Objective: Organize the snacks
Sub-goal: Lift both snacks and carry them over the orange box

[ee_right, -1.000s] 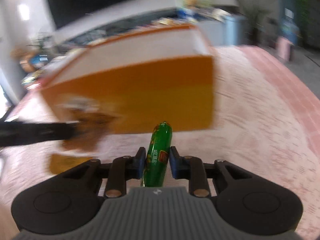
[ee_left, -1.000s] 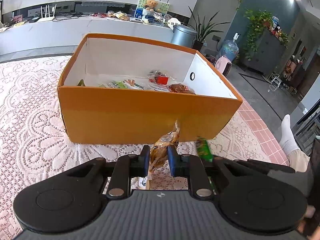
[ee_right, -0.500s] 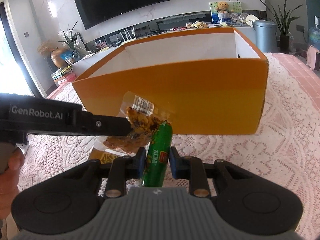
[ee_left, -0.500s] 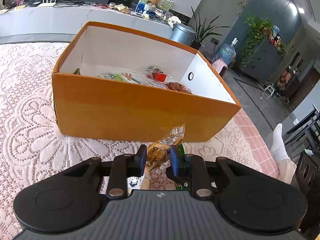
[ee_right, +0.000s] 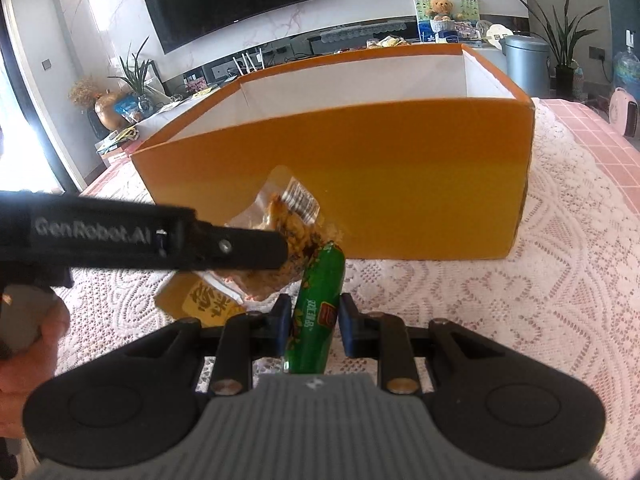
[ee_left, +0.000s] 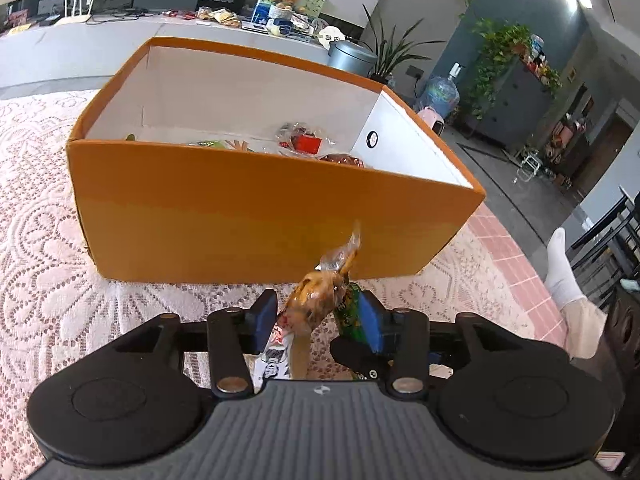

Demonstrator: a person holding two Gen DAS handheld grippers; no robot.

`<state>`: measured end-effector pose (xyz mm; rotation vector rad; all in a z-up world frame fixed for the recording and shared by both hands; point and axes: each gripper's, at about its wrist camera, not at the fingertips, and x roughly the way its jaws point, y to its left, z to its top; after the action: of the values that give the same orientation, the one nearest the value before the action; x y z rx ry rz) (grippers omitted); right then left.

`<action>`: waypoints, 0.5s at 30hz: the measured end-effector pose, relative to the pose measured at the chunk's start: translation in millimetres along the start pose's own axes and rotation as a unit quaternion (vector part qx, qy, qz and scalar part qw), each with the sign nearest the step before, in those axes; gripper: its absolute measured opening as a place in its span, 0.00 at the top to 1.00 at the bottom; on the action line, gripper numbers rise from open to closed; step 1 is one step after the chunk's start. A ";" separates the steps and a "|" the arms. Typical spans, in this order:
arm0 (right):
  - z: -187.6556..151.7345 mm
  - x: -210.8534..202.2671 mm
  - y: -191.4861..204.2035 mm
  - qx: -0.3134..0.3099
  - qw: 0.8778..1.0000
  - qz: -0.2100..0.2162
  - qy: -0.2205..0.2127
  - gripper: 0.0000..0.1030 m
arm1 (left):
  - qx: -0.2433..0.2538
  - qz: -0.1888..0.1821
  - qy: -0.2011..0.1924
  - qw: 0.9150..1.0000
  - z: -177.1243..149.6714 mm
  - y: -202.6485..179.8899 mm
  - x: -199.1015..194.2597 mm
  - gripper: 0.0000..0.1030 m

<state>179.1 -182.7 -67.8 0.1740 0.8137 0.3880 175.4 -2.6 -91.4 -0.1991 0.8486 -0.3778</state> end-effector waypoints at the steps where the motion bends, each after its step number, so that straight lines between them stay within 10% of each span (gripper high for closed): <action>1: 0.6 0.9 0.9 0.000 1.000 0.000 0.001 0.78 | 0.000 0.003 0.005 1.000 -0.3 -0.1 1.9 0.51; 15: -1.4 1.5 1.9 -0.008 1.000 -0.002 0.004 0.78 | 0.042 0.041 0.024 0.998 -8.2 -5.2 15.6 0.69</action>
<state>178.5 -180.3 -69.2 0.1567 0.8194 0.3917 177.2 -13.8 -105.8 -0.0768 0.8833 -0.3411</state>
